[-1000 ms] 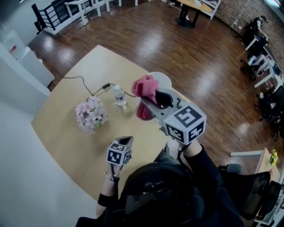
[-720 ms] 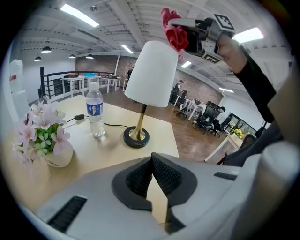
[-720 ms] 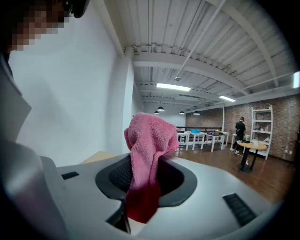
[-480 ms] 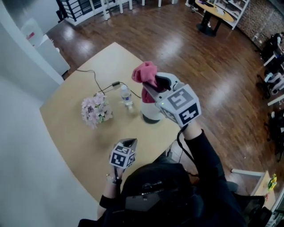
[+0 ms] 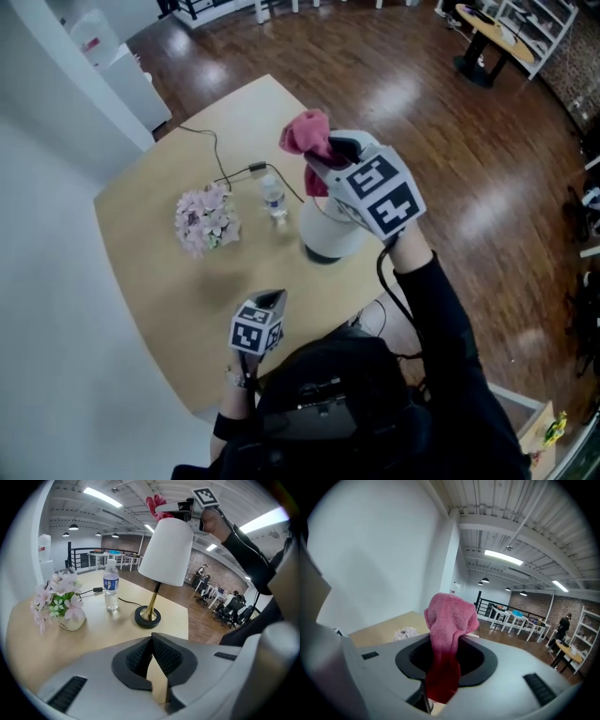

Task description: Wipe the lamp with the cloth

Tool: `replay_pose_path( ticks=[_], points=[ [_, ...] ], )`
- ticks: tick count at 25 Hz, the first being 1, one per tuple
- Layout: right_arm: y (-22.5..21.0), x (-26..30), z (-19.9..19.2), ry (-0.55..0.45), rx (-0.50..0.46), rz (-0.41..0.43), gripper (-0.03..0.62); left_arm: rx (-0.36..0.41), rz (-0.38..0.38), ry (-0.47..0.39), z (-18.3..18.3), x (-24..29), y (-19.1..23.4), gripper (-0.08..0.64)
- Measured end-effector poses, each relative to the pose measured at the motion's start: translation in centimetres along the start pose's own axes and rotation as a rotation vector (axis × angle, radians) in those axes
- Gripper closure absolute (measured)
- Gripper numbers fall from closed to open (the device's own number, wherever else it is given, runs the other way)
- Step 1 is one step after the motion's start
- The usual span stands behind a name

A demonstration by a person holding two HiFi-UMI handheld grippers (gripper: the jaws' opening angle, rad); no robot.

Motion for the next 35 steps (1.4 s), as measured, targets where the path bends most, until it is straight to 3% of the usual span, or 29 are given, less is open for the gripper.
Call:
replay_pose_path(
  ticks=[7,15,26,35],
  points=[
    [-3.8,-1.0,-2.8,0.032,0.045,-0.001,0.463,-0.008,0.003,0.02,0.3,1.7,-1.0,0.558],
    [-5.5,-5.5,-6.2,0.023,0.13,-0.025,0.463,0.06,-0.035,0.05,1.3,3.6,-3.2,0.558],
    [-0.8,-10.0,-8.2,0.005,0.188,-0.036,0.463,0.165,-0.101,0.076,1.1,3.7,-5.4,0.558],
    [3.5,-9.6,-4.3,0.006,0.095,-0.029,0.463,0.159,-0.114,0.057,-0.2,2.0,-5.0,0.558]
  ],
)
Point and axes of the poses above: the fingertips, and each gripper's own axes: x forward along the fingers, y to its left, z out of its top, the point moved 2 cm from there along -x, backward along the fingers, and after that the axes turned 4 degrees about -x, right-handed, at the moved point
